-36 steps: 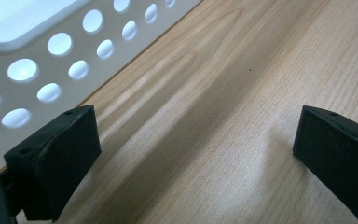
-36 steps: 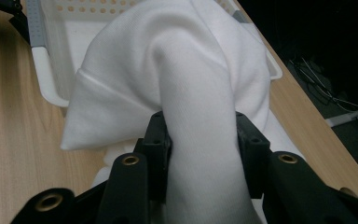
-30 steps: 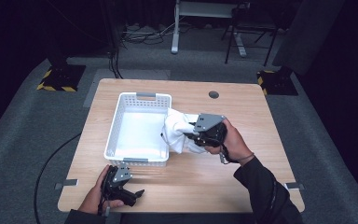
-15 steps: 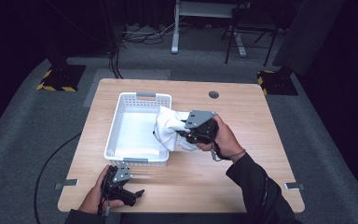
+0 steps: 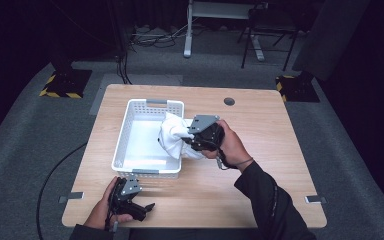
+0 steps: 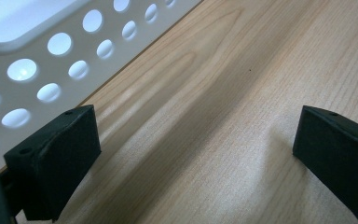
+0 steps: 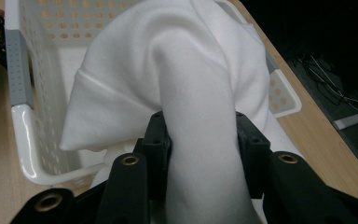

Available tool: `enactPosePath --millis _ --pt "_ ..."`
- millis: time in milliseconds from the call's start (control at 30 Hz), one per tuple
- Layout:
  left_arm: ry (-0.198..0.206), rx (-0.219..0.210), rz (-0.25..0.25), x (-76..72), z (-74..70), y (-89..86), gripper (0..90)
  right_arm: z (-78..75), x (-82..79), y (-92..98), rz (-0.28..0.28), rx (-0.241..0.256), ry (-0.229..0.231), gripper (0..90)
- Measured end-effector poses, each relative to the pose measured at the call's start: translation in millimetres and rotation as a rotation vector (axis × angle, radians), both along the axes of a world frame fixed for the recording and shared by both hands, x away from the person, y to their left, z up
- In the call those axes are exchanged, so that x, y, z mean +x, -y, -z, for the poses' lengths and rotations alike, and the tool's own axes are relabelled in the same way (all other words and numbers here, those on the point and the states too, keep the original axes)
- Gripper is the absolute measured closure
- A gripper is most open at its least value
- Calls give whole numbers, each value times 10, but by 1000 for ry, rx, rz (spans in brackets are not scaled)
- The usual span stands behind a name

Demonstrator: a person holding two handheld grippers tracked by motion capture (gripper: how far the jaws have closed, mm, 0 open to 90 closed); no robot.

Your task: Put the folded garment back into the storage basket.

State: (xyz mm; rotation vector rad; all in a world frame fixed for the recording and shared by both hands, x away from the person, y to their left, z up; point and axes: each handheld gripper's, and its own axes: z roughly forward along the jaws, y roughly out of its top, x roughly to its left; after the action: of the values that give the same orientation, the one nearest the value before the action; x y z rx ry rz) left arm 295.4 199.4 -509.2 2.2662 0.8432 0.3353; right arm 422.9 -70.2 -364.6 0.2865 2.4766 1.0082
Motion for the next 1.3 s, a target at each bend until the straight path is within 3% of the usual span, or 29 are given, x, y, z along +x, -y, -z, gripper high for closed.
enactPosePath --millis 1100,1300 --pt "0 0 1 0 1 0 5 74 58 -483 -17 -11 -39 636" --pt "0 0 1 0 1 0 5 108 63 -589 0 -24 -41 635"
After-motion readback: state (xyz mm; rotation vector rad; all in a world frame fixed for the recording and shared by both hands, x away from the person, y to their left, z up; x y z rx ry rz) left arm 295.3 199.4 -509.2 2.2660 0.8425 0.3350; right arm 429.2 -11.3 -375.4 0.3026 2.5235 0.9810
